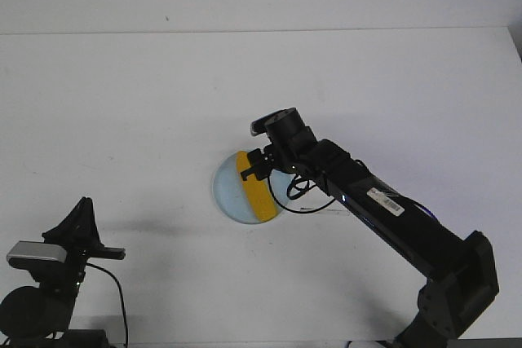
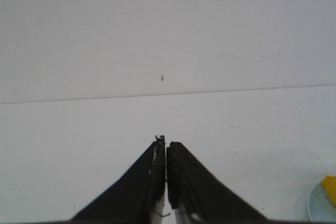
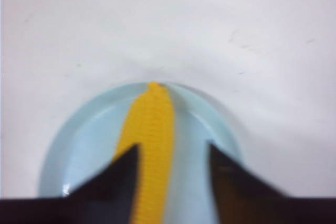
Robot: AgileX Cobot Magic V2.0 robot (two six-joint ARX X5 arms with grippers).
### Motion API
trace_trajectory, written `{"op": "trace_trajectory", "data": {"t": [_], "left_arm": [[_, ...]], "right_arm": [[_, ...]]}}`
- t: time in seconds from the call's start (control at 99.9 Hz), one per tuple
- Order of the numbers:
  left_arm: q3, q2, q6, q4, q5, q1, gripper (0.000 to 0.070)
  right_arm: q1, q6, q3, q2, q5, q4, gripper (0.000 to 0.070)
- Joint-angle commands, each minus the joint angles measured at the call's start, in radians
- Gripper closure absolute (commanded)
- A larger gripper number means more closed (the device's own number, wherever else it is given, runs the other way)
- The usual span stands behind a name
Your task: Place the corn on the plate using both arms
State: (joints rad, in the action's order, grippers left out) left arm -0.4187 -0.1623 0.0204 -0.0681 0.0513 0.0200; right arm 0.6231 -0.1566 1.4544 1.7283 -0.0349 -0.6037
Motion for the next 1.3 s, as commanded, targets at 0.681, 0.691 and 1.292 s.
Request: {"op": "trace_trajectory", "data": {"t": [0.681, 0.691, 1.292], "left_arm": [[-0.005, 0.002, 0.014, 0.012, 0.000, -0.001, 0.0699], [-0.005, 0.002, 0.014, 0.012, 0.000, -0.001, 0.0699], [-0.005, 0.002, 0.014, 0.012, 0.000, -0.001, 0.0699]], "right_arm": [[-0.184, 0.206, -0.543, -0.501, 0.114, 0.275, 0.0698], [-0.192, 0.206, -0.550, -0.510, 0.114, 0.275, 0.0698], [-0.584, 0.180, -0.958, -1.049, 0.111, 0.503, 0.0698]]}}
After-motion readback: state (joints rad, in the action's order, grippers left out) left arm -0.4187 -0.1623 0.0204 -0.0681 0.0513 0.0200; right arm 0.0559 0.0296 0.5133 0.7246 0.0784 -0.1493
